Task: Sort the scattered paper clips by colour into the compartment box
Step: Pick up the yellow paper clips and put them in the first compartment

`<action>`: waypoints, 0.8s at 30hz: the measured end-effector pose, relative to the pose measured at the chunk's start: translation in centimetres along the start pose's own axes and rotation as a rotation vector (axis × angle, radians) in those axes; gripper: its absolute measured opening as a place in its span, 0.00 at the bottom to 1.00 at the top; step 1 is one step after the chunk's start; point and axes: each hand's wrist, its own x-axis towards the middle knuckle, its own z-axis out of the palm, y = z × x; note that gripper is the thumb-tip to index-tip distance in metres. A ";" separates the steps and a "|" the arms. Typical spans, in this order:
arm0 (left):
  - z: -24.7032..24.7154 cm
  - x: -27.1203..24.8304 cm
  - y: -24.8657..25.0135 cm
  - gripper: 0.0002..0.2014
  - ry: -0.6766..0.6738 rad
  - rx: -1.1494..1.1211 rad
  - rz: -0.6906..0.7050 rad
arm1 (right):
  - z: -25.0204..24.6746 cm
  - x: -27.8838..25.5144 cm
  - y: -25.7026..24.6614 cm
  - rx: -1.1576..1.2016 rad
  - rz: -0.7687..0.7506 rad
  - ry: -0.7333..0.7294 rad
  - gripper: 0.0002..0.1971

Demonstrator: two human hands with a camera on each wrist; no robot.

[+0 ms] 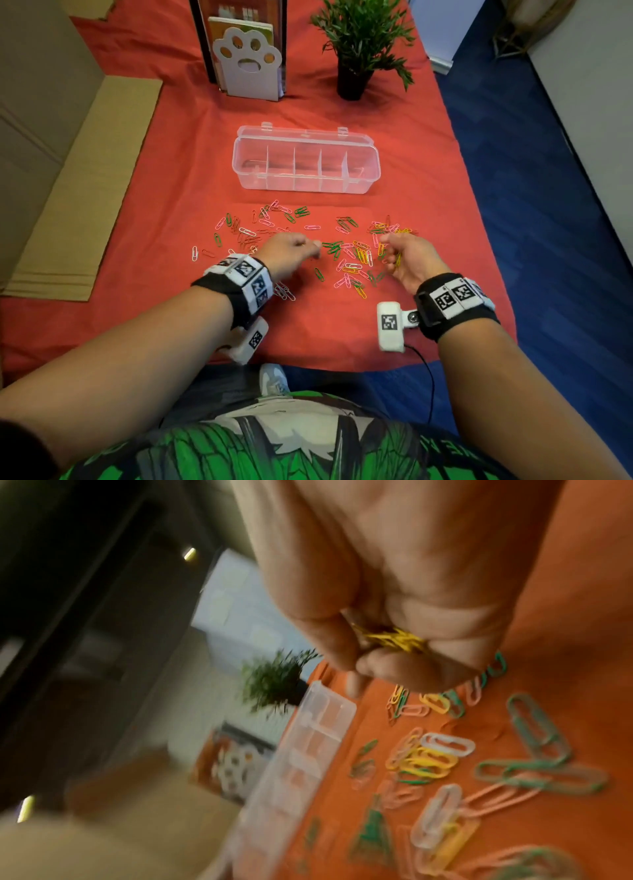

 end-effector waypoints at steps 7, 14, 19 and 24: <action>4.1 1.4 0.5 0.12 -0.107 0.629 0.289 | 0.8 0.0 0.9 -1.037 -0.244 0.089 0.08; 4.7 2.1 0.0 0.11 -0.079 0.802 0.302 | 0.5 1.5 1.9 -1.134 -0.344 0.092 0.07; 4.0 2.6 -0.3 0.08 -0.017 0.809 0.243 | 0.8 1.9 1.6 -1.215 -0.433 0.066 0.07; 4.5 3.0 -0.5 0.09 -0.020 0.882 0.246 | 1.8 2.2 2.3 -1.451 -0.497 0.045 0.15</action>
